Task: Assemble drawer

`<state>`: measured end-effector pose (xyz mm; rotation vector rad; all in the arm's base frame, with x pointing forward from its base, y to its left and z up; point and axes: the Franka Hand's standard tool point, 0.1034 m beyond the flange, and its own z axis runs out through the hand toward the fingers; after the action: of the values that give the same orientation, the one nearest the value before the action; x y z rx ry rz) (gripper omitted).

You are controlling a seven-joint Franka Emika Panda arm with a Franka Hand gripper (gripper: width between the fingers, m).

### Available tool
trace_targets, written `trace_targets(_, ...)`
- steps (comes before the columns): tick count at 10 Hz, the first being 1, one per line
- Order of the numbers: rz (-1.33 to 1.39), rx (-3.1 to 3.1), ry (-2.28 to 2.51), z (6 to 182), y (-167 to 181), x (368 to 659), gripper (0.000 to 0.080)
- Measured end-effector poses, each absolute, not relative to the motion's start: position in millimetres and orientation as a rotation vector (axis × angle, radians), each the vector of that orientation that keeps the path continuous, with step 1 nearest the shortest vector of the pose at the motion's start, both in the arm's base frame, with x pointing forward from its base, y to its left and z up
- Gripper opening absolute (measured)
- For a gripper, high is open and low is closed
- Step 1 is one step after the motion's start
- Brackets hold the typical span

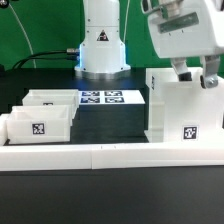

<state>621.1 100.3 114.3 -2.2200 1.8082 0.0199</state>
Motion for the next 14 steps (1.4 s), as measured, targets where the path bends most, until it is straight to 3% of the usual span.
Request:
trace_targets(4,-0.023,-2.371,1.565,145.1,81,606,0.0649)
trace_targets(6,-0.018,-2.384,1.55,142.6,83,605,0.0649)
trace_targets(10,-0.052,-2.765,0.908,140.4,67,594,0.0649)
trace_targets(14,-0.131,-2.914,0.363,132.7,10,576,0.0649)
